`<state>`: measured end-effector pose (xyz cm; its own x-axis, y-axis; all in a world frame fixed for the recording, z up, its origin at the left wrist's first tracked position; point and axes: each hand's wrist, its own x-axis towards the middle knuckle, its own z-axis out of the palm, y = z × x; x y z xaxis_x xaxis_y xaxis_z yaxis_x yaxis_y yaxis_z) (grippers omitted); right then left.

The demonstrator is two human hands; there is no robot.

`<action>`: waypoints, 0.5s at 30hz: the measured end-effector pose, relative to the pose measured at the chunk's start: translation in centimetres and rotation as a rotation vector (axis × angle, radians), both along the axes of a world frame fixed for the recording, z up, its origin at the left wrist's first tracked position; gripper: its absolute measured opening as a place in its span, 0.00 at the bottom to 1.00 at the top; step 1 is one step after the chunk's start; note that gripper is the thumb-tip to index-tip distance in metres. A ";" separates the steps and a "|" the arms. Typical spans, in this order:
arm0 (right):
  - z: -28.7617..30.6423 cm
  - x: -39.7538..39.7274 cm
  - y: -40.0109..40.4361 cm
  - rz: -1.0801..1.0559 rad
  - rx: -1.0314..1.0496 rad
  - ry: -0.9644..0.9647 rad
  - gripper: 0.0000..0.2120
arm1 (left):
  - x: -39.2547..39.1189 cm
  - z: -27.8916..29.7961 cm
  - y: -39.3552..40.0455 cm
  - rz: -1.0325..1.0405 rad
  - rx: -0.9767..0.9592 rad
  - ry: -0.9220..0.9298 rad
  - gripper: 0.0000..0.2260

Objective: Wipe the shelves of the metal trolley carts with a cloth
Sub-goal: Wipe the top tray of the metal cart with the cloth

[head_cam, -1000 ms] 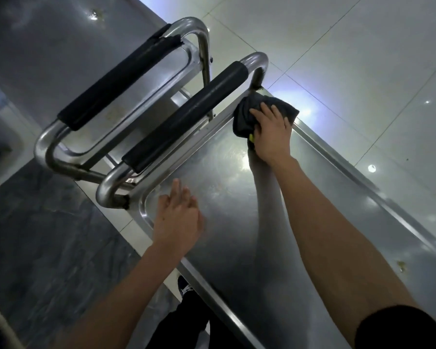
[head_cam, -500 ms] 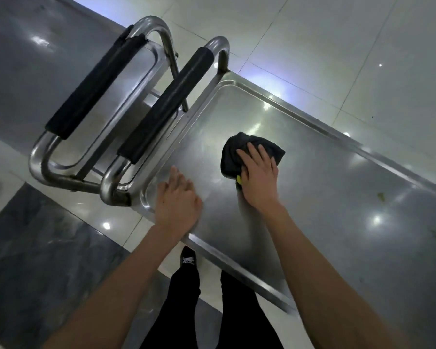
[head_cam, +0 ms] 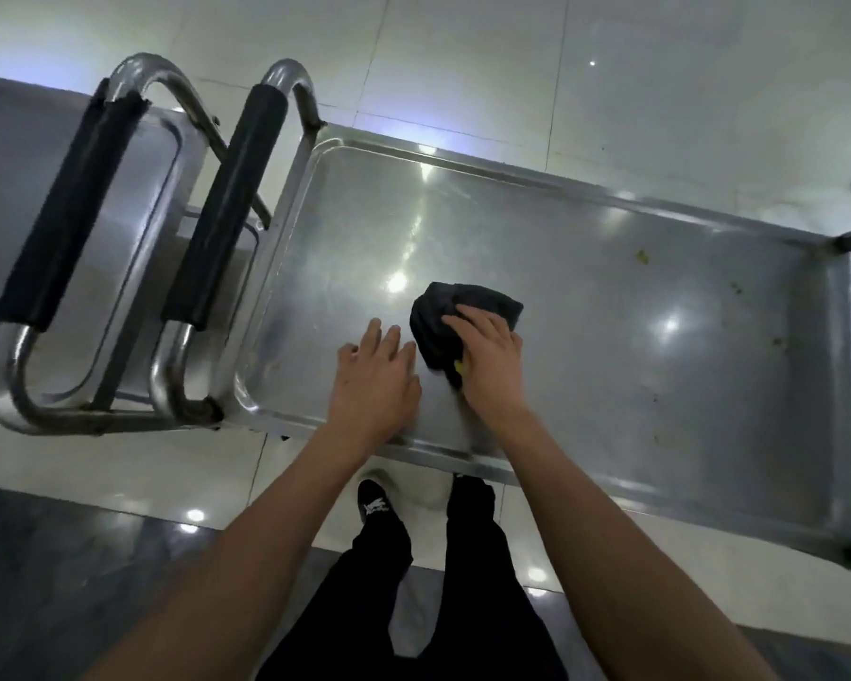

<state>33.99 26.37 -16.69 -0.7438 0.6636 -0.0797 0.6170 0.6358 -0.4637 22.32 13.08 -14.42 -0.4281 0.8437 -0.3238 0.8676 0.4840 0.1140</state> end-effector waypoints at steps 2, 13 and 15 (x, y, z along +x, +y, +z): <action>0.3 0.7 0.6 -0.036 -0.022 0.057 0.23 | 0.2 -0.1 0.5 -0.025 0.028 -0.014 0.17; 1.3 7.7 6.9 -0.366 -0.140 0.390 0.17 | 3.2 0.4 8.9 -0.028 0.167 -0.033 0.15; 1.7 8.9 9.1 -0.404 -0.156 0.446 0.18 | 4.6 0.9 11.2 -0.019 0.147 -0.049 0.16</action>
